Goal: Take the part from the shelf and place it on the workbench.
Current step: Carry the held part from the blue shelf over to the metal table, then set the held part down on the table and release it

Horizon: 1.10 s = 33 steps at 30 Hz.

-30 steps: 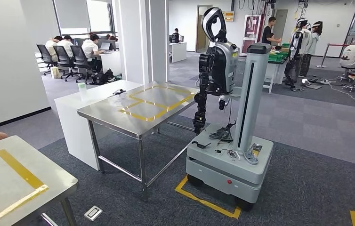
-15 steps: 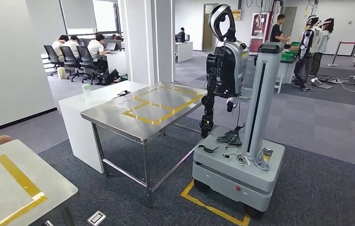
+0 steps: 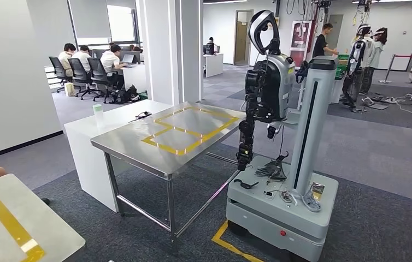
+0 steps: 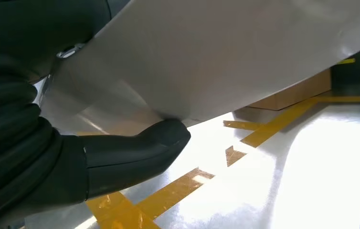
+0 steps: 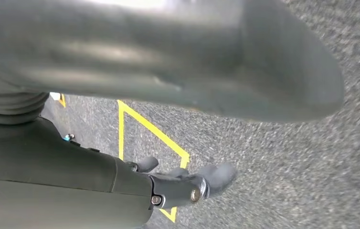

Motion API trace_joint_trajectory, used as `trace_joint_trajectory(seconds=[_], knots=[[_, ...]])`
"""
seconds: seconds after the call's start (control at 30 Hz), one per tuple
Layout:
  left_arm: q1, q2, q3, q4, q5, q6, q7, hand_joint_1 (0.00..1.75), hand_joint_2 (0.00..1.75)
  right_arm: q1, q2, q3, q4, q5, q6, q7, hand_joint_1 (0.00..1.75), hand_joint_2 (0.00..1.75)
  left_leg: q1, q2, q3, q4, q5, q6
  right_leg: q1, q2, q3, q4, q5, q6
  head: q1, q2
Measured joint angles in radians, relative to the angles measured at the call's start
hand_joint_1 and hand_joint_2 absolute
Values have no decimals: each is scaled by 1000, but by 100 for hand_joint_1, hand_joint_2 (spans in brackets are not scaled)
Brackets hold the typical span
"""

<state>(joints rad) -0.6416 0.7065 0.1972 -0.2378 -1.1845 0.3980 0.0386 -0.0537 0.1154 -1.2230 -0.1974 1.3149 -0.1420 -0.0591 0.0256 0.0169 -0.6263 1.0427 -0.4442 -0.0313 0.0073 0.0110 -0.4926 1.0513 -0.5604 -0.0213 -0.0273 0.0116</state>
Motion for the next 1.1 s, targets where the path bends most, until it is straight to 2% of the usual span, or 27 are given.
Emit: trace_joint_trajectory(seconds=[0.03, 0.1, 0.17, 0.2, 0.23, 0.27, 0.3, 0.37, 0.4, 0.43, 0.5, 0.57, 0.6, 0.67, 0.7, 0.73, 0.77, 0.83, 0.87, 0.9, 0.97, 1.0, 1.03, 1.1], knots=[[-2, 2, 2, -2, -1, 1, 2, 175, 175, -1, 0, 0, 0, -1, 1, 0, 0, 0, 2, -3, 8, 0, -5, 8, -1, -2, -5, 22, 5, 5, 0, 0], [-7, 7, 7, -4, -3, 2, 4, 175, 175, -3, 0, 0, 0, -1, 5, 0, 0, 0, 2, -11, 26, 0, -19, 19, -4, -3, -57, 110, -4, 13, 2, 0], [-5, 9, 9, -5, -3, 2, 4, 175, 175, -4, 1, 0, 0, -1, 9, 1, 0, 0, -1, -20, 40, 0, -37, 24, -5, -4, -142, 222, -50, 19, 3, 0], [-4, 9, 9, -5, -3, 2, 4, 175, 175, -3, 1, 0, 0, 0, 11, 2, 0, 0, -3, -27, 49, 0, -46, 26, -4, -5, -179, 255, -74, 19, 3, 0], [-2, 9, 10, -5, -4, 2, 3, 175, 175, -2, 1, 0, 0, 0, 11, 4, 0, 0, -5, -33, 60, 0, -56, 27, -2, -4, -206, 263, -86, 16, 4, 0], [-1, 9, 12, -5, -4, 2, 4, 175, 175, 0, 1, 0, 0, 0, 11, 6, 0, 0, -7, -40, 73, 0, -66, 28, 1, -4, -219, 241, -75, 10, 4, 0], [-1, 9, 14, -5, -5, 2, 4, 175, 175, 0, 1, 0, 0, 0, 11, 9, 0, 0, -9, -47, 87, -1, -77, 28, 6, 0, -219, 189, -38, 0, 4, 0], [1, 3, 18, -3, -9, 2, 9, 175, 175, 3, -1, 0, 0, 0, 11, 16, 0, 0, -10, -62, 107, -4, -96, 27, 18, 27, -204, 66, 79, -26, 3, 0], [1, -2, 21, -2, -11, 2, 12, 175, 175, 4, -2, 0, 0, 0, 11, 19, 0, 0, -11, -71, 115, -7, -105, 24, 25, 44, -195, 22, 121, -36, 3, 0], [4, -7, 23, -1, -12, 1, 14, 175, 175, 5, -4, 0, 0, 0, 11, 21, 0, 0, -9, -81, 123, -10, -108, 20, 28, 55, -189, -2, 146, -43, 3, 0], [10, -7, 26, 0, -14, 0, 15, 175, 175, 2, -4, 0, 0, -1, 10, 21, 0, 0, -9, -96, 136, -12, -104, 9, 31, 50, -165, -23, 146, -49, 3, 0], [13, -3, 27, 0, -15, -1, 20, 175, 175, -3, -2, 0, 0, -3, 11, 21, 0, 0, -9, -79, 128, 15, -103, 1, 28, 33, -130, -46, 145, -54, 3, 0], [10, -2, 28, -1, -16, -1, 25, 175, 175, -4, -2, 0, 0, -3, 11, 21, 0, 0, -10, -64, 110, 49, -113, -2, 25, 26, -116, -55, 142, -56, 3, 0], [6, -2, 30, 0, -19, 0, 39, 175, 175, -6, -2, 0, 0, -4, 11, 22, 0, 0, -9, -35, 43, 151, -155, -11, 20, 8, -97, -61, 130, -60, 2, 0], [7, -3, 31, 0, -21, 0, 46, 175, 175, -7, -1, 0, 0, -4, 11, 22, 0, 0, -7, -30, 7, 193, -172, -17, 18, 1, -89, -60, 122, -60, 2, 0], [10, -4, 32, 1, -24, 0, 52, 175, 175, -7, -1, 0, 0, -5, 11, 22, 0, 0, -3, -27, -18, 214, -176, -24, 16, -7, -82, -58, 113, -58, 2, 0], [13, -5, 32, 1, -28, 0, 57, 175, 175, -7, 0, 0, 0, -5, 12, 22, 0, 0, 1, -24, -29, 204, -158, -31, 13, -14, -74, -54, 103, -55, 2, 0], [12, -5, 32, 1, -33, 0, 65, 175, 175, -7, 1, -1, 0, -5, 12, 23, 0, 0, 7, -7, -9, 102, -69, -43, 7, -30, -61, -41, 81, -46, 2, 0], [11, -6, 33, 1, -35, -1, 68, 175, 175, -7, 1, -1, 0, -5, 11, 23, 0, 0, 5, 9, 4, 48, -39, -47, 5, -37, -56, -32, 70, -40, 1, 0], [8, -8, 33, 2, -38, -2, 70, 175, 175, -8, 0, -1, 0, -5, 11, 23, 0, 0, 3, 25, 13, 12, -27, -41, 5, -45, -54, -25, 60, -33, 0, 0], [9, -13, 34, 2, -44, -4, 74, 175, 175, -9, -2, -1, 0, -5, 11, 23, 0, 0, -3, 38, 15, 0, -30, -20, 11, -60, -56, -16, 44, -22, -1, 0], [11, -14, 34, 2, -47, -4, 76, 175, 175, -10, -2, -1, 0, -5, 11, 22, 0, 0, -2, 32, 16, 4, -27, -7, 14, -68, -56, -14, 38, -18, -1, 0], [14, -14, 34, 1, -48, -4, 77, 175, 175, -10, -2, -1, 0, -5, 11, 22, 0, 0, 1, 23, 16, 6, -20, -1, 14, -69, -56, -8, 31, -13, -1, 0], [15, -14, 35, 1, -50, -4, 78, 175, 175, -11, -4, -1, -1, -5, 12, 22, 0, 0, 5, 6, 16, 6, -20, 8, 10, -50, -73, 41, -2, -1, 0, 0]])
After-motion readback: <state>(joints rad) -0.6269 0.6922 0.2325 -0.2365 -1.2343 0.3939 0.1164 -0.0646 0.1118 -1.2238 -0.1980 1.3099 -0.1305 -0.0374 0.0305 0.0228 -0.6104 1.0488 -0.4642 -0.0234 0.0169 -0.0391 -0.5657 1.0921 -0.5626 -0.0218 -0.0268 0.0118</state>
